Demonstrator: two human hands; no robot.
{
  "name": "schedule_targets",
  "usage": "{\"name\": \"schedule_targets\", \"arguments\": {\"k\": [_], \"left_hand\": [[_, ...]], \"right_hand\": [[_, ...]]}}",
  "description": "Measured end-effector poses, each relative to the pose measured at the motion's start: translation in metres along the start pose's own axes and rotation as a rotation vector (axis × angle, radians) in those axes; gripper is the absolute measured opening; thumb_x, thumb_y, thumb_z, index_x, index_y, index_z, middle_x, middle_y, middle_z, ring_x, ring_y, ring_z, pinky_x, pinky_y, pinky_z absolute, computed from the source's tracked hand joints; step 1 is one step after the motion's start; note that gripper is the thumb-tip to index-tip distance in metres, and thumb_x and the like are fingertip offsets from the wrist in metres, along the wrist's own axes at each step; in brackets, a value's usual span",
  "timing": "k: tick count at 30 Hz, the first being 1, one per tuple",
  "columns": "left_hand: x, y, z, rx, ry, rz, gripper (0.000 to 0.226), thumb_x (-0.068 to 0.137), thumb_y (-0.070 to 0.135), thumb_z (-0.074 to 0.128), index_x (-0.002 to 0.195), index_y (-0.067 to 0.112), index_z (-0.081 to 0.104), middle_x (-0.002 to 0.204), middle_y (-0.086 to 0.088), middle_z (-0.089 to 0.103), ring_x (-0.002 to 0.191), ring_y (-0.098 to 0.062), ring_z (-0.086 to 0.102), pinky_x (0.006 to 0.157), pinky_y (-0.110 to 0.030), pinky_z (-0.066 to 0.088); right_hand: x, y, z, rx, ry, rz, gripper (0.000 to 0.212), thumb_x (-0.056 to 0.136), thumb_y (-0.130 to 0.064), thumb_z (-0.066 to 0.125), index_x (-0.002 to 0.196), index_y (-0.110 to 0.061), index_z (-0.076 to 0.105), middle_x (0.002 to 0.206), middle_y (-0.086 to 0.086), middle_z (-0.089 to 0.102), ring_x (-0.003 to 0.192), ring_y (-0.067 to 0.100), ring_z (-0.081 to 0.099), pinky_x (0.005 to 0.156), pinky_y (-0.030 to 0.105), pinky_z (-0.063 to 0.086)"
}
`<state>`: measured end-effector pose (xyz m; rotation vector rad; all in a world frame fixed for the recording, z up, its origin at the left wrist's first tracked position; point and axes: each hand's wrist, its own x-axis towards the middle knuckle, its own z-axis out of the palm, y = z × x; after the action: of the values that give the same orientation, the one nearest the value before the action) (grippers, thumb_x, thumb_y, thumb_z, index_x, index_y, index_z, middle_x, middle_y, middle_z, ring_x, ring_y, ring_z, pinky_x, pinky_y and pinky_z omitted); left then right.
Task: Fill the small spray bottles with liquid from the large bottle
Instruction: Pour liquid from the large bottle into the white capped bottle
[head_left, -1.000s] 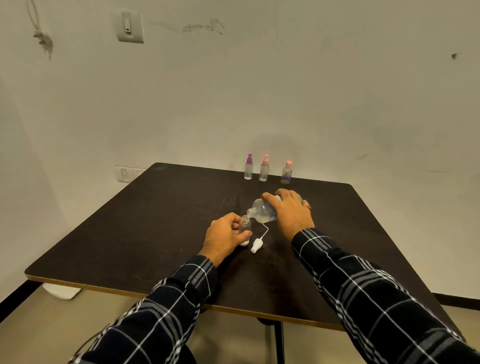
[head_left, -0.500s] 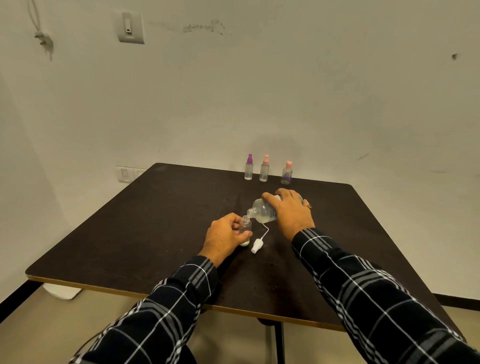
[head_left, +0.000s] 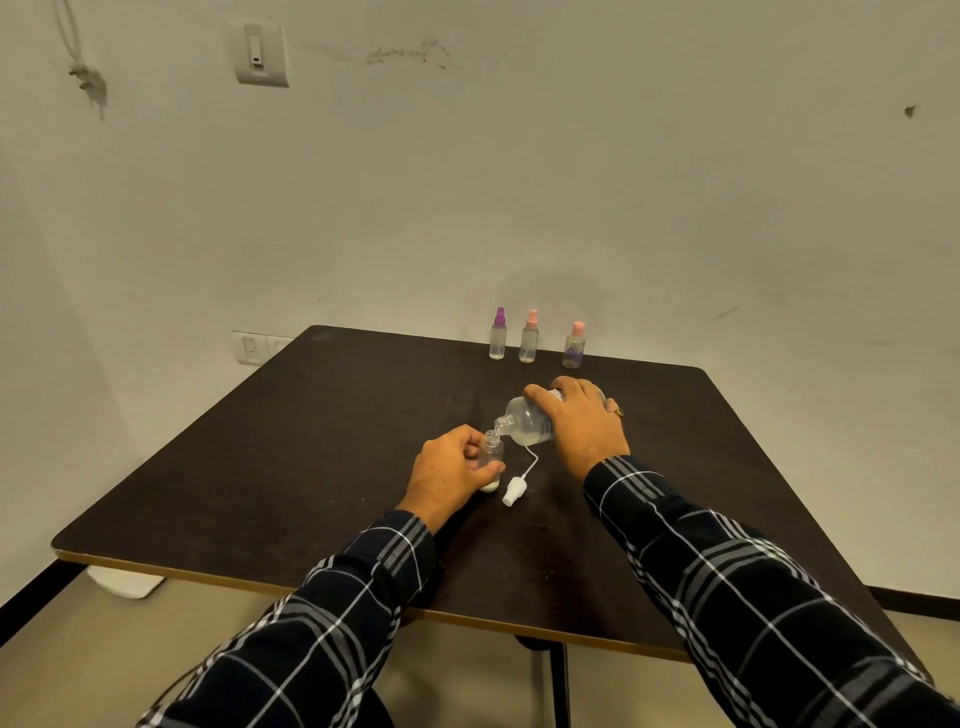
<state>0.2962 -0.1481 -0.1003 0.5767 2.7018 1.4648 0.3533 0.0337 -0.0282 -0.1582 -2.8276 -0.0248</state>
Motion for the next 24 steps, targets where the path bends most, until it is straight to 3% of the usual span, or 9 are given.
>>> {"name": "schedule_targets", "arguments": {"k": [24], "left_hand": [[0.0009,-0.0009,0.001,-0.002,-0.003,0.007,0.028,0.077,0.034,0.086,0.097,0.034,0.067,0.09,0.013,0.073,0.08,0.001,0.07,0.085,-0.034,0.06]], "right_hand": [[0.0003,-0.0003,-0.0017,-0.02,0.005,-0.008,0.065,0.091,-0.02,0.068,0.142,-0.039,0.035,0.146,0.005,0.036,0.139,0.029,0.028,0.107,0.057,0.036]]}}
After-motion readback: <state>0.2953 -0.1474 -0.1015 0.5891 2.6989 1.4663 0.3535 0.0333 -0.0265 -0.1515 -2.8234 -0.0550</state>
